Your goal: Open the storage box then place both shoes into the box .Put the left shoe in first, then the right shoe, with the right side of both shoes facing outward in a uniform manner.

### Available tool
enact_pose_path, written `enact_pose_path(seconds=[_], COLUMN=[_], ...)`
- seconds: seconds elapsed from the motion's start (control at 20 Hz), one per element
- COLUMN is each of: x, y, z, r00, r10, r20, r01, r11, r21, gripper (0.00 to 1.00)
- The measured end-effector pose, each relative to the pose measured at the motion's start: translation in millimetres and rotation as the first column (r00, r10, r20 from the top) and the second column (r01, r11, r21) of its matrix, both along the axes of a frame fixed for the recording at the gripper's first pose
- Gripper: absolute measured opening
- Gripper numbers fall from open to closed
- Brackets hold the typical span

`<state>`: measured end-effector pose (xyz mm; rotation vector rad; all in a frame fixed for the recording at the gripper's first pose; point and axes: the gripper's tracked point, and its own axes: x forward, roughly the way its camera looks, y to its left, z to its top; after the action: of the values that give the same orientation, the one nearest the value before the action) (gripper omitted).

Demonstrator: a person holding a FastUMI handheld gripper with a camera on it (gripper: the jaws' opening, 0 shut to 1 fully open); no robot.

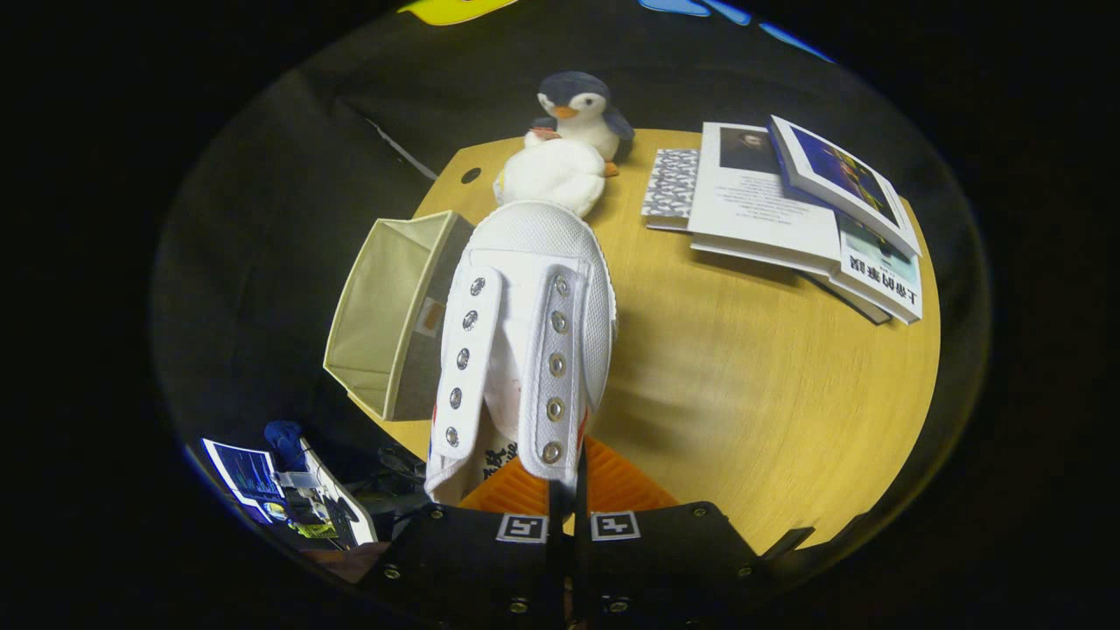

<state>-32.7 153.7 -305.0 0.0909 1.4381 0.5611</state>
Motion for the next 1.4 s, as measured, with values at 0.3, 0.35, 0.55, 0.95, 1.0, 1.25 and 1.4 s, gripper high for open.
enact_pose_path(seconds=[0.3,0.35,0.55,0.95,1.0,1.25,1.4], x=[34.0,38.0,47.3,36.3,32.9,29.1,30.8], y=[78.6,93.7,151.4,232.2,235.7,240.1,239.6], z=[30.4,35.8,47.0,-0.9,-8.2,-43.2,-56.5], r00=[0.995,0.993,0.983,0.958,0.955,0.945,0.948], r10=[0.088,0.100,0.164,0.286,0.295,0.326,0.316], r20=[0.055,0.064,0.080,0.019,0.011,-0.019,-0.033], r01=[-0.091,-0.105,-0.173,-0.287,-0.295,-0.326,-0.318], r11=[0.994,0.992,0.978,0.956,0.955,0.944,0.944], r21=[0.056,0.076,0.117,0.056,0.042,-0.039,-0.085], gripper=[0.04,0.04,0.04,0.04,0.04,0.04,0.04])
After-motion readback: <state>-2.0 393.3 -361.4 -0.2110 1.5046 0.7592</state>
